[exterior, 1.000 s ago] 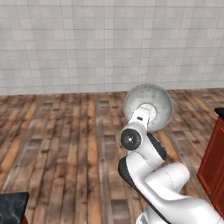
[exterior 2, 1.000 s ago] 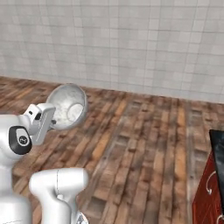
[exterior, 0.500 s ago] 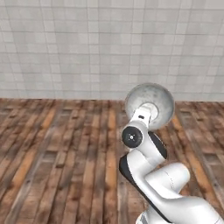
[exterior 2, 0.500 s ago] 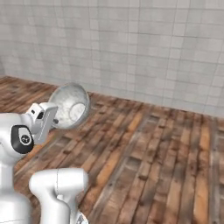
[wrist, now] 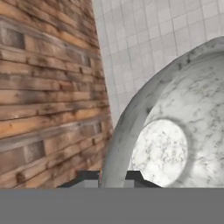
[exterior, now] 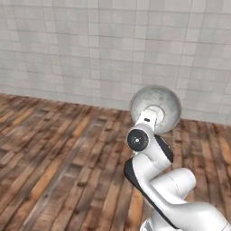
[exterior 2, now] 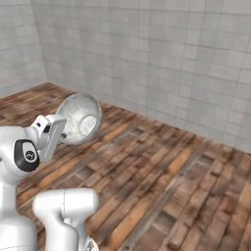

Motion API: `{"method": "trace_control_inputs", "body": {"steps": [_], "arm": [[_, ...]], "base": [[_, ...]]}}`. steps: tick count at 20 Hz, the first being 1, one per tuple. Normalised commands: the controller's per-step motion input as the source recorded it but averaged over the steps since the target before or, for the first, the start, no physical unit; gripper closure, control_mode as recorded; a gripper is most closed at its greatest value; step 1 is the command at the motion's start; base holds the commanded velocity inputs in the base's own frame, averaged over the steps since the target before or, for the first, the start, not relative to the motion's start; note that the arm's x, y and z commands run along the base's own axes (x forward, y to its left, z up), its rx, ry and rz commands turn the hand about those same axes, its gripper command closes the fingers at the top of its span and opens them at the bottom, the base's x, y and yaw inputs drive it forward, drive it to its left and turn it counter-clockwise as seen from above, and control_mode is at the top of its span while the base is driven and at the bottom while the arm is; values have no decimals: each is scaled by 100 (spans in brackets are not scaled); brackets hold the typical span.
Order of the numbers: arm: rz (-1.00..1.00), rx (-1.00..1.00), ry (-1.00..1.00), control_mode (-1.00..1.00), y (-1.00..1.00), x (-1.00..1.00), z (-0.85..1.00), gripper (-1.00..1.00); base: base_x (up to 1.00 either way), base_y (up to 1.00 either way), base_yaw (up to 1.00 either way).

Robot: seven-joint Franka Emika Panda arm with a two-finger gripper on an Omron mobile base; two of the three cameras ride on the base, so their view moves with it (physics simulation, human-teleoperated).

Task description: Move the bowls from the cabinet to the plates on the dining table.

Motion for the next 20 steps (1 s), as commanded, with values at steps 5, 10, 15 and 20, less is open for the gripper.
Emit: {"method": "trace_control_inputs", "body": {"steps": [5, 10, 15, 20], "arm": [[0, 0, 0, 100, 0, 0, 0, 100], [0, 0, 0, 100, 0, 0, 0, 100], [0, 0, 0, 100, 0, 0, 0, 100], [0, 0, 0, 100, 0, 0, 0, 100]], "base": [[99, 12, 48], [100, 26, 45], [100, 33, 43], [100, 25, 41]]}}
